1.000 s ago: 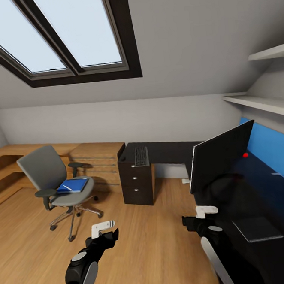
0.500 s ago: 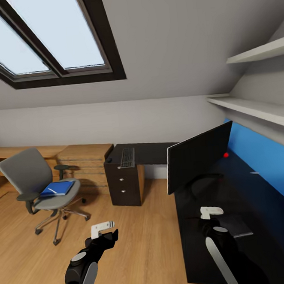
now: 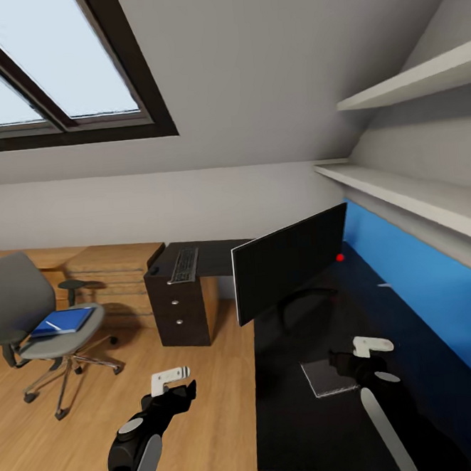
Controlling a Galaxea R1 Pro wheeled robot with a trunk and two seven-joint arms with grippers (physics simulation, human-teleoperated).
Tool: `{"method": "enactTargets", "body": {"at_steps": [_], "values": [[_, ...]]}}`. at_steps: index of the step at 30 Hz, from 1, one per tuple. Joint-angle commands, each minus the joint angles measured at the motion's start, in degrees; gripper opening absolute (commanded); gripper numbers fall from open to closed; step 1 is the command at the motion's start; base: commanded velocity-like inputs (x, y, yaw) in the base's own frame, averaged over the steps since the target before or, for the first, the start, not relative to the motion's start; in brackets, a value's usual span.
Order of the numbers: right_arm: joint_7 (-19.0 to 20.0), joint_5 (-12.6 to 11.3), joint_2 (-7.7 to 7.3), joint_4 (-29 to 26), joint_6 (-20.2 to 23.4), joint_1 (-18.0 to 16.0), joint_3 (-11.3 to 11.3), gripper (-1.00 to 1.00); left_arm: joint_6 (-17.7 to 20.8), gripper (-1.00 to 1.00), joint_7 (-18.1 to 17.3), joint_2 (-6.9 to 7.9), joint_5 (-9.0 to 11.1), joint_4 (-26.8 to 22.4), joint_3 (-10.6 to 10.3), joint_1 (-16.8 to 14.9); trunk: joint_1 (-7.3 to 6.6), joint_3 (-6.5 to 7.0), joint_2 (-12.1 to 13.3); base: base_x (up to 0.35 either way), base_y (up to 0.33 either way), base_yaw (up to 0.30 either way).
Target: In the bedroom, organize the workspace by keeping the computer under the desk, ensuring the monitor is on the desk, placing the keyboard on the desk next to the monitor, placing the mouse on the desk next to the keyboard, moving the folder from the swivel chair onto the desk next to the mouse, stacking the notebook on top of the folder with the pen on top of the notebook, and positioning the swivel chair next to the desk.
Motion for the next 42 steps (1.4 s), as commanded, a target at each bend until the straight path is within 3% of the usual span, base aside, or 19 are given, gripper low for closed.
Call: {"method": "enactTargets", "body": {"at_steps": [1,8,14,20,28,32,33,34,37,42], "values": [[-0.56,-0.60,-0.56,-0.04,-1.16,-0.04,0.07,1.00,0.19,1.00,0.54,-0.02,0.64,-0.08,-0.06,-0.04,0.02,-0.11,-0.10,0.000,-0.152,-0.010],[-0.47,0.04,-1.93,-0.08,-3.86,-0.05,-0.04,1.00,0.26,1.00,0.54,-0.01,0.63,-0.09,-0.03,-0.01,0.02,-0.11,-0.10,0.000,-0.043,-0.003],[-0.41,2.25,-3.46,1.26,-6.26,-0.08,0.11,1.00,0.27,1.00,0.54,0.10,0.60,-0.35,0.22,-0.03,0.02,-0.11,-0.10,0.000,-0.007,0.000],[-0.37,4.77,-3.91,9.02,-9.01,-2.64,0.07,1.00,0.27,1.00,0.54,0.10,0.60,-0.46,0.35,-0.04,0.02,-0.11,-0.10,0.000,-0.001,0.000],[1.33,6.61,-4.06,31.28,-15.35,-18.17,0.29,1.00,0.27,1.00,0.54,0.11,0.60,-0.71,0.38,-0.02,0.02,-0.11,-0.10,0.000,0.000,0.000],[4.14,6.89,-4.16,46.26,-20.52,-27.37,0.33,1.00,0.26,1.00,0.54,0.14,0.60,-0.79,0.38,-0.03,0.02,-0.11,-0.10,0.000,0.000,0.000],[5.58,6.98,-4.21,53.62,-23.99,-31.76,0.34,1.00,0.26,1.00,0.54,0.15,0.60,-0.85,0.38,-0.04,0.02,-0.11,-0.10,0.018,0.000,0.000],[6.23,7.01,-4.24,56.99,-25.91,-33.68,0.34,1.00,0.26,1.00,0.54,0.16,0.60,-0.88,0.38,-0.03,0.02,-0.11,-0.10,0.044,0.000,0.000],[7.66,7.04,-4.24,64.87,-31.30,-37.71,0.35,1.00,0.24,1.00,0.54,0.15,0.60,-1.11,0.34,-0.04,0.02,-0.11,-0.10,0.122,0.000,0.000],[8.84,7.04,-3.95,71.65,-36.05,-40.83,0.56,1.00,0.27,1.00,0.54,0.10,0.60,-1.33,0.30,-0.04,0.02,-0.11,-0.10,0.237,0.000,0.000]]}}
